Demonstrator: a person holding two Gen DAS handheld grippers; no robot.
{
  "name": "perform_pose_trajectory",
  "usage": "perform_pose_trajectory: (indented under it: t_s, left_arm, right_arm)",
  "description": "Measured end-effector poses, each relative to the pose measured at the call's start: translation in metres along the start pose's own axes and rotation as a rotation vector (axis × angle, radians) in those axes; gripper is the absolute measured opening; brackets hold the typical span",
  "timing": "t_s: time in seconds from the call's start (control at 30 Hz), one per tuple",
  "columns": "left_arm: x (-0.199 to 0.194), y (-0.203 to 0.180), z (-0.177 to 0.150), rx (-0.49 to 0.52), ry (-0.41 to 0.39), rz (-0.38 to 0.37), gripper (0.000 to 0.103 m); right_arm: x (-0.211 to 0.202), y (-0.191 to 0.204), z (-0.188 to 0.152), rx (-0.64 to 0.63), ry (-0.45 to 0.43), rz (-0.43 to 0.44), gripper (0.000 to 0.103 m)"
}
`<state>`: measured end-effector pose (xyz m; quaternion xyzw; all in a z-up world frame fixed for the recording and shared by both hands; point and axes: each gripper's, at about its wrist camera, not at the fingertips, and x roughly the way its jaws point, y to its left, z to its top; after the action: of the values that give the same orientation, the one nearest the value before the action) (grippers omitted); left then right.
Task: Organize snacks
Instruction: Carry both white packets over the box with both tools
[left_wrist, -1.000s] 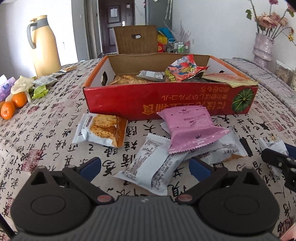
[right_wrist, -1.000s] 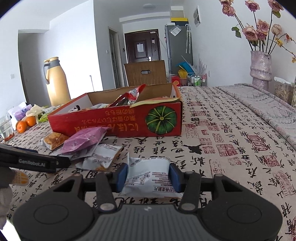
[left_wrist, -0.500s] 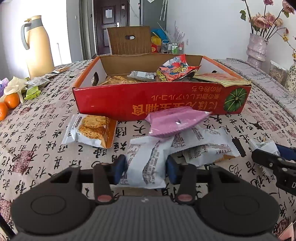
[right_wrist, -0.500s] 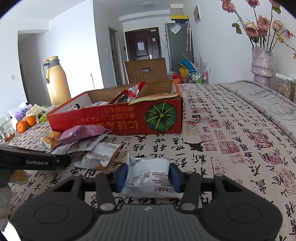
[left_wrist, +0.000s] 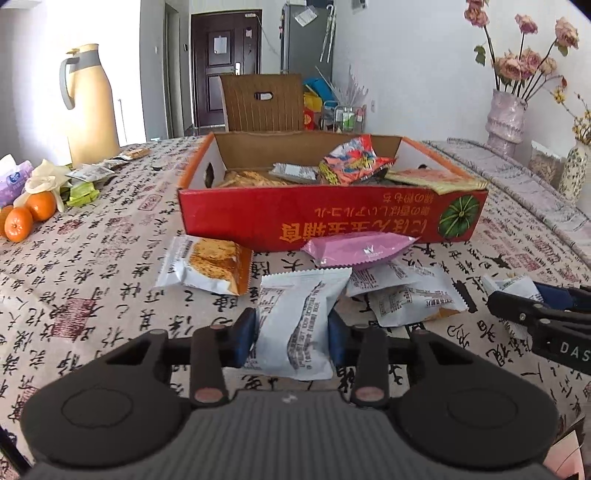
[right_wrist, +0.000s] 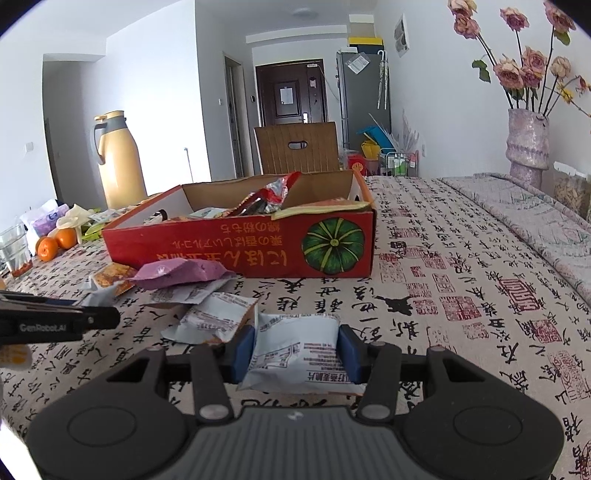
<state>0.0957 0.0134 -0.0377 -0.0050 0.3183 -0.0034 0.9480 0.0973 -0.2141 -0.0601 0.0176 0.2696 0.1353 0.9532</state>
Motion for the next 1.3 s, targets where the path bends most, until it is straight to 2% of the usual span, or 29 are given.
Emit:
perform_pose_trajectory:
  t_s: [0.3,0.73,1.03,1.3]
  left_arm:
    - [-0.023,0.016,0.009,-0.036,-0.072,-0.009,0.040]
    - [-0.029,0.022,0.041,-0.051,-0.121,-0.002,0.040]
    - [-0.012,0.018,0.074,-0.047,-0.135,0.011,0.040]
    - [0.022,0.010,0.105,-0.037,-0.127,0.014,0.040]
  right_arm:
    - [-0.007,0.018,0.010,-0.035,-0.014,0.005,0.048]
    - [-0.001,0.025,0.044,-0.056,-0.044,0.020,0.048]
    - [0.019,0.019,0.078,-0.058,-0.074,0.036,0.048]
    - [0.054,0.011,0.104,-0.054,-0.085,0.050,0.048]
